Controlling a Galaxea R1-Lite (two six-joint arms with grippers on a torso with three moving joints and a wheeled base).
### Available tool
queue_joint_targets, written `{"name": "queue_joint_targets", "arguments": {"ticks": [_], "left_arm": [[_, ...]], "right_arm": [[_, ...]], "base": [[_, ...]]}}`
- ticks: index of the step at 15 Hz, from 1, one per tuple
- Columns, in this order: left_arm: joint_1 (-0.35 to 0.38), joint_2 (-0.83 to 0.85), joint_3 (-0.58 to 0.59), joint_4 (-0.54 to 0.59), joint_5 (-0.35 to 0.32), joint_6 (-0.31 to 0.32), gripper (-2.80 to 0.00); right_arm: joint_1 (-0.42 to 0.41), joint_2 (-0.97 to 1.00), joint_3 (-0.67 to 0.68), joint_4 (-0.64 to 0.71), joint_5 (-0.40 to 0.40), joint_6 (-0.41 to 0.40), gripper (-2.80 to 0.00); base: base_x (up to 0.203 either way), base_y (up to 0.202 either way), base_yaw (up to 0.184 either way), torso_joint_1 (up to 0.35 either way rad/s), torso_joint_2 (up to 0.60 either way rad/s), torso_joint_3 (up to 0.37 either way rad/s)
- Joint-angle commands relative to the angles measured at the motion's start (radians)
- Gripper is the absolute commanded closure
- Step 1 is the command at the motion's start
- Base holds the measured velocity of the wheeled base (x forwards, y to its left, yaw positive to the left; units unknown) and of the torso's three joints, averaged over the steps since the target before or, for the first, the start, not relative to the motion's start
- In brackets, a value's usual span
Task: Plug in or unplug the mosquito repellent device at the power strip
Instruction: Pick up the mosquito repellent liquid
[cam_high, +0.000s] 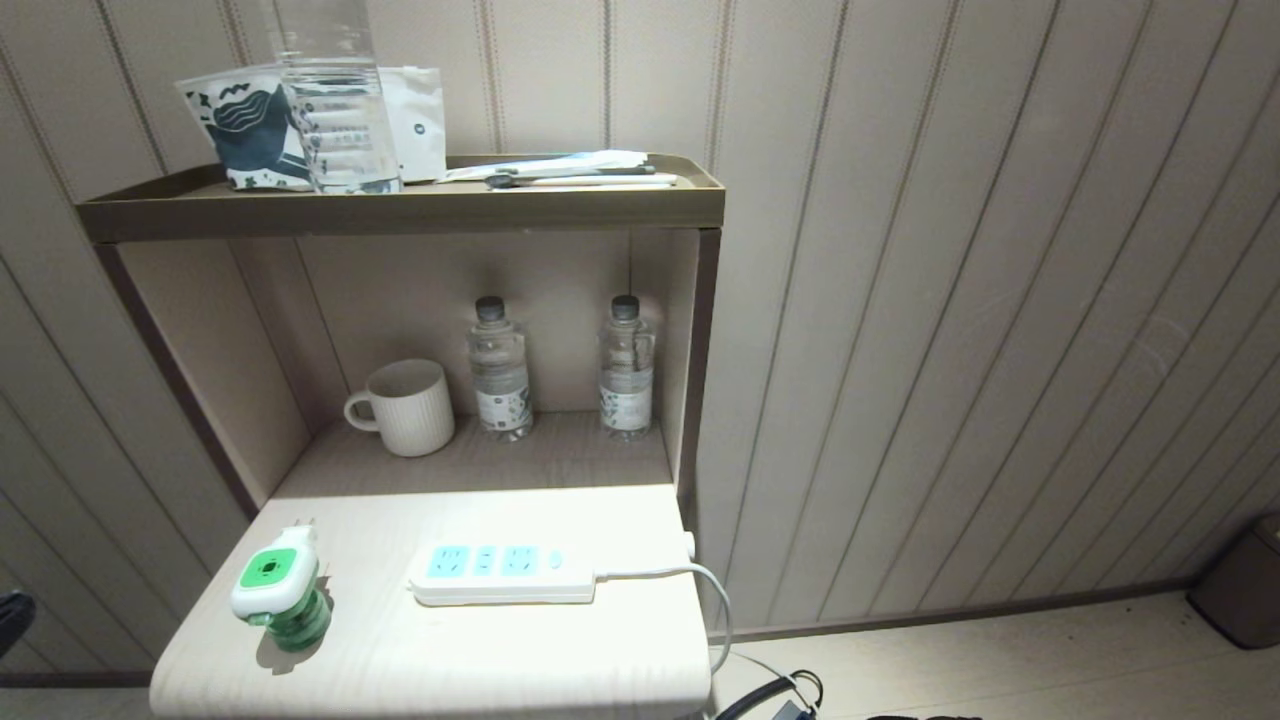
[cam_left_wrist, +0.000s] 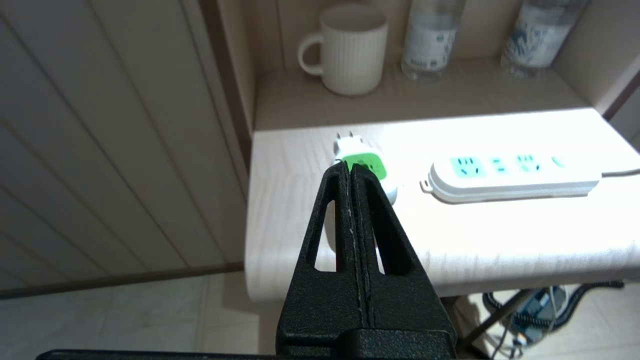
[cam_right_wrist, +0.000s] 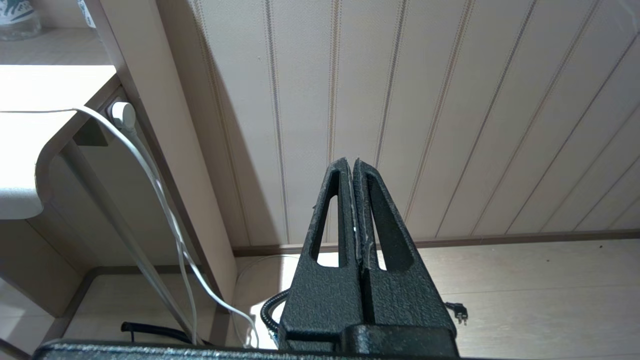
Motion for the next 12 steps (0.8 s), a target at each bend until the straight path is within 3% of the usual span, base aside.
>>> {"name": "queue_joint_targets", "arguments": {"ticks": [1,3,4,7,12], "left_arm": [[-0.017,0.138,0.084,-0.178,-0.005,0.001,0.00],[-0.045,0.229,0.205,-0.458,-0.005,-0.001,0.00],[-0.052,0.244,0.249,-0.524,0.006,-0.002,0.00],[-0.056,0.233,0.278,-0.545,0.019,-0.073,0.00],[-0.088,0.284,0.288,-0.497,0.016,-0.085,0.00]], "right_arm": [[0.000,0.002,0.000,0.000,0.000,0.000,0.00],[0.000,0.002,0.000,0.000,0.000,0.000,0.00],[0.000,0.002,0.000,0.000,0.000,0.000,0.00],[0.000,0.002,0.000,0.000,0.000,0.000,0.00],[0.000,0.002,0.000,0.000,0.000,0.000,0.00]], "base": [[0.000,0.000,0.000,0.000,0.00,0.000],[0.000,0.000,0.000,0.000,0.00,0.000],[0.000,0.000,0.000,0.000,0.00,0.000],[0.000,0.000,0.000,0.000,0.00,0.000],[0.000,0.000,0.000,0.000,0.00,0.000]]}}
